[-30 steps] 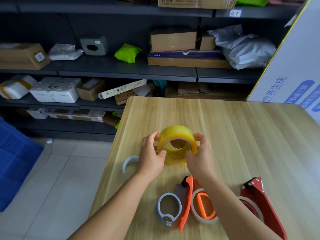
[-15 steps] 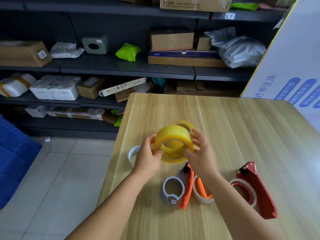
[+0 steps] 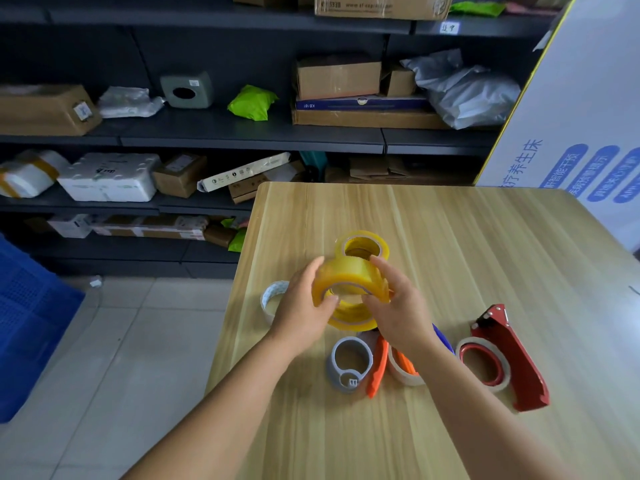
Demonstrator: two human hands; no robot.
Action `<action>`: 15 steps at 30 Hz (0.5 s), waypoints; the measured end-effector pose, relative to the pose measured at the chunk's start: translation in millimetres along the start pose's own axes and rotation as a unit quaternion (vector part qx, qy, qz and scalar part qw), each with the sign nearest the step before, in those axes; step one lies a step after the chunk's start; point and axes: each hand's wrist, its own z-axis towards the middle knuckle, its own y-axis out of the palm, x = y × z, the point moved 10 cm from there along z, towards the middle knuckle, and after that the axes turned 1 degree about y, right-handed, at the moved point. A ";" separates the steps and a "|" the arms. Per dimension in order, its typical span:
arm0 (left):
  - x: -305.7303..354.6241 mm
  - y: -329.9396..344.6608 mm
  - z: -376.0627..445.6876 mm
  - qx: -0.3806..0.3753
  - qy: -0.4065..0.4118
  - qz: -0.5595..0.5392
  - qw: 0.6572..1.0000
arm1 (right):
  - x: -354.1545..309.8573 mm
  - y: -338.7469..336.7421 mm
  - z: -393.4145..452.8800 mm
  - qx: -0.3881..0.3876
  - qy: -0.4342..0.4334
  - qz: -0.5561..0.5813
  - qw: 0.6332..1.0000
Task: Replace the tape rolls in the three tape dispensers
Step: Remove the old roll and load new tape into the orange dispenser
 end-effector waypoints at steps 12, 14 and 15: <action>8.0 16.7 -10.4 -0.102 0.022 0.085 0.991 | -17.6 -1.6 -18.7 -0.003 -0.057 -0.103 0.993; 1.8 18.1 -9.5 -0.093 -0.004 0.070 0.993 | -16.5 1.3 -26.3 0.014 -0.052 -0.117 0.992; -1.5 17.7 -9.1 -0.086 -0.022 0.051 0.995 | -16.0 4.4 -30.9 0.014 -0.055 -0.124 0.991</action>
